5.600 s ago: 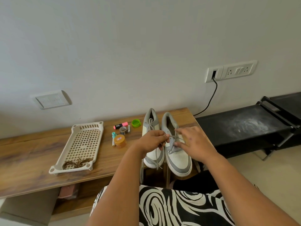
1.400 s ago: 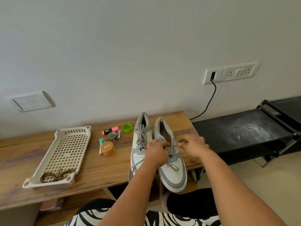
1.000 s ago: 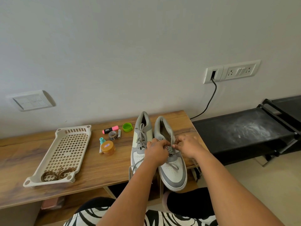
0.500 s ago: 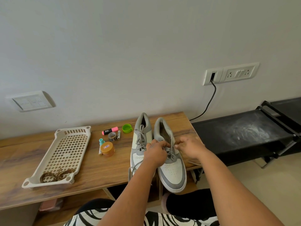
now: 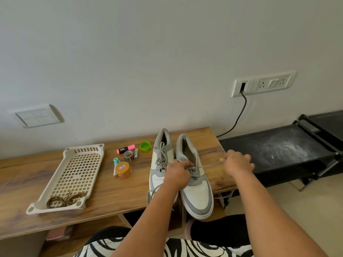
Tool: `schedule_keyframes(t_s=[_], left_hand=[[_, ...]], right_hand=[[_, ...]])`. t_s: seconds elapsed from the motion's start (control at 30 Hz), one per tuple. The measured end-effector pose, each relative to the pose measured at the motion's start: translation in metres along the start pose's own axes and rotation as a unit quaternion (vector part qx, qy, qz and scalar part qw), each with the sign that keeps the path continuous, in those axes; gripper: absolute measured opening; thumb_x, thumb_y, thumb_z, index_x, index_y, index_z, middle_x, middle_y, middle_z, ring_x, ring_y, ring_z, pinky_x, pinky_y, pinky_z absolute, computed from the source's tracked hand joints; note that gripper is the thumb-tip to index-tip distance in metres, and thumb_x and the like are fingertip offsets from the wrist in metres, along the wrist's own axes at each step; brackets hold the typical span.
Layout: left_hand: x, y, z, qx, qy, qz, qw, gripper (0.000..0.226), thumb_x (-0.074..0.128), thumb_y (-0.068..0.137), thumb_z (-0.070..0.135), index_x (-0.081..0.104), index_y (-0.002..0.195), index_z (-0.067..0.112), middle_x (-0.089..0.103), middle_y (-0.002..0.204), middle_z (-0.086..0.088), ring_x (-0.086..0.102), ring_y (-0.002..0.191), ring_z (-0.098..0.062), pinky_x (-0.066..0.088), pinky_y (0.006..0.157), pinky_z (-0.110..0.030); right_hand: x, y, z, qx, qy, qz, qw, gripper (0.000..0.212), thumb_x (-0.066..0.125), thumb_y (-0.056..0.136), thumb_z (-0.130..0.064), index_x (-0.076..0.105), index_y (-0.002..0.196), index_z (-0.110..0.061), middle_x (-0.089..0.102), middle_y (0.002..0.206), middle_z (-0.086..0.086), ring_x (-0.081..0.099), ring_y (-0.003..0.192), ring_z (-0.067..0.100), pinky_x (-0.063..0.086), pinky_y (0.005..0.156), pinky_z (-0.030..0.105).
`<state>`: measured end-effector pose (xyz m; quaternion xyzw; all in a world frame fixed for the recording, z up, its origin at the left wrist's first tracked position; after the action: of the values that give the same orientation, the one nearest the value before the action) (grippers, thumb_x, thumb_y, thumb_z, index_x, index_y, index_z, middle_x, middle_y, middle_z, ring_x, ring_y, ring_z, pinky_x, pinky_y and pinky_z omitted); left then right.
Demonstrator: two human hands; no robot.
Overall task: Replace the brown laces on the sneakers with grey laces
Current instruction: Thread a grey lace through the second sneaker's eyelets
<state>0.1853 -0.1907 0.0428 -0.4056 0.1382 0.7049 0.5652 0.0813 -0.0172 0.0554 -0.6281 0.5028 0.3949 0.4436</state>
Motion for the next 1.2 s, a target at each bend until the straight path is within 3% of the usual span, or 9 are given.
schedule_keyframes(t_s=[0.13, 0.37, 0.5, 0.67, 0.8, 0.9, 1.03, 1.13, 1.2], left_hand=[[0.0, 0.0, 0.0, 0.003, 0.004, 0.007, 1.0, 0.047, 0.035, 0.097, 0.01, 0.06, 0.128, 0.034, 0.045, 0.13, -0.007, 0.033, 0.126, -0.031, 0.033, 0.106, -0.041], [0.0, 0.001, -0.002, 0.017, 0.013, 0.016, 1.0, 0.044, 0.034, 0.099, 0.015, 0.059, 0.13, 0.033, 0.045, 0.131, -0.007, 0.034, 0.127, -0.029, 0.032, 0.107, -0.041], [-0.001, 0.001, 0.0, 0.037, 0.046, 0.025, 0.998, 0.05, 0.039, 0.095, 0.011, 0.052, 0.137, 0.036, 0.049, 0.128, -0.003, 0.039, 0.125, -0.026, 0.037, 0.105, -0.043], [-0.008, -0.001, -0.001, 0.061, 0.121, 0.032, 0.99, 0.062, 0.043, 0.092, 0.01, 0.037, 0.145, 0.042, 0.052, 0.128, 0.002, 0.043, 0.122, -0.024, 0.04, 0.098, -0.042], [-0.013, -0.002, -0.004, 0.072, 0.143, 0.041, 0.986, 0.063, 0.04, 0.09, 0.004, 0.039, 0.141, 0.042, 0.055, 0.127, 0.004, 0.044, 0.12, -0.024, 0.041, 0.094, -0.04], [-0.015, -0.001, -0.006, 0.073, 0.149, 0.044, 0.985, 0.061, 0.039, 0.091, 0.005, 0.041, 0.139, 0.042, 0.056, 0.126, 0.006, 0.044, 0.119, -0.023, 0.04, 0.096, -0.042], [-0.015, 0.0, -0.005, 0.071, 0.169, 0.054, 0.982, 0.052, 0.038, 0.094, 0.011, 0.042, 0.137, 0.04, 0.056, 0.126, 0.003, 0.043, 0.119, -0.024, 0.039, 0.098, -0.043], [-0.013, 0.0, -0.004, 0.075, 0.178, 0.075, 0.978, 0.039, 0.036, 0.1, 0.024, 0.043, 0.136, 0.037, 0.056, 0.126, 0.001, 0.044, 0.12, -0.025, 0.039, 0.098, -0.044], [-0.01, -0.001, -0.004, 0.076, 0.184, 0.085, 0.976, 0.035, 0.034, 0.102, 0.032, 0.044, 0.136, 0.034, 0.056, 0.126, -0.001, 0.045, 0.119, -0.025, 0.038, 0.097, -0.044]], right_hand=[[0.025, -0.015, -0.038, -0.126, 0.119, -0.162, 0.971, 0.04, 0.047, 0.098, -0.047, 0.049, 0.132, -0.026, 0.057, 0.127, 0.0, 0.051, 0.118, 0.022, 0.044, 0.094, 0.039], [0.026, -0.019, -0.04, -0.141, 0.149, -0.198, 0.958, 0.017, 0.053, 0.099, -0.035, 0.058, 0.087, -0.025, 0.063, 0.096, 0.0, 0.056, 0.086, 0.013, 0.042, 0.073, 0.029], [0.03, -0.02, -0.039, -0.109, 0.199, -0.233, 0.946, 0.034, 0.047, 0.1, -0.044, 0.061, 0.114, -0.017, 0.064, 0.113, 0.004, 0.058, 0.103, 0.019, 0.047, 0.09, 0.036], [0.031, -0.018, -0.04, -0.11, 0.212, -0.239, 0.941, 0.028, 0.056, 0.097, -0.036, 0.059, 0.118, -0.018, 0.063, 0.118, 0.003, 0.058, 0.107, 0.019, 0.047, 0.095, 0.039], [0.012, -0.006, -0.02, -0.084, 0.12, -0.168, 0.975, 0.036, 0.05, 0.1, -0.035, 0.056, 0.128, -0.014, 0.059, 0.125, 0.006, 0.056, 0.113, 0.023, 0.044, 0.091, 0.035], [0.002, 0.01, 0.013, -0.009, 0.066, -0.09, 0.994, 0.03, 0.051, 0.099, -0.036, 0.059, 0.116, -0.012, 0.06, 0.105, 0.006, 0.058, 0.098, 0.023, 0.05, 0.089, 0.039], [-0.006, 0.012, 0.033, 0.086, 0.025, -0.05, 0.995, 0.023, 0.054, 0.097, -0.034, 0.053, 0.107, -0.013, 0.051, 0.098, 0.007, 0.046, 0.105, 0.029, 0.044, 0.088, 0.044], [-0.014, 0.002, 0.018, 0.062, -0.004, 0.034, 0.998, 0.029, 0.05, 0.098, -0.035, 0.051, 0.12, -0.015, 0.054, 0.12, 0.009, 0.042, 0.118, 0.031, 0.039, 0.092, 0.046], [-0.008, -0.005, -0.003, -0.015, 0.037, 0.016, 0.999, 0.039, 0.051, 0.098, -0.041, 0.046, 0.131, -0.02, 0.051, 0.131, 0.006, 0.041, 0.124, 0.029, 0.039, 0.097, 0.046]])
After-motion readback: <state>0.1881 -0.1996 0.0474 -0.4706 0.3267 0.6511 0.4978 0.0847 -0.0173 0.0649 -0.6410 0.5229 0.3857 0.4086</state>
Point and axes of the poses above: each hand's wrist, its own y-axis towards the middle knuckle, its own x-axis out of the palm, z = x × y, the point moved 3 cm from there along y, towards the middle knuckle
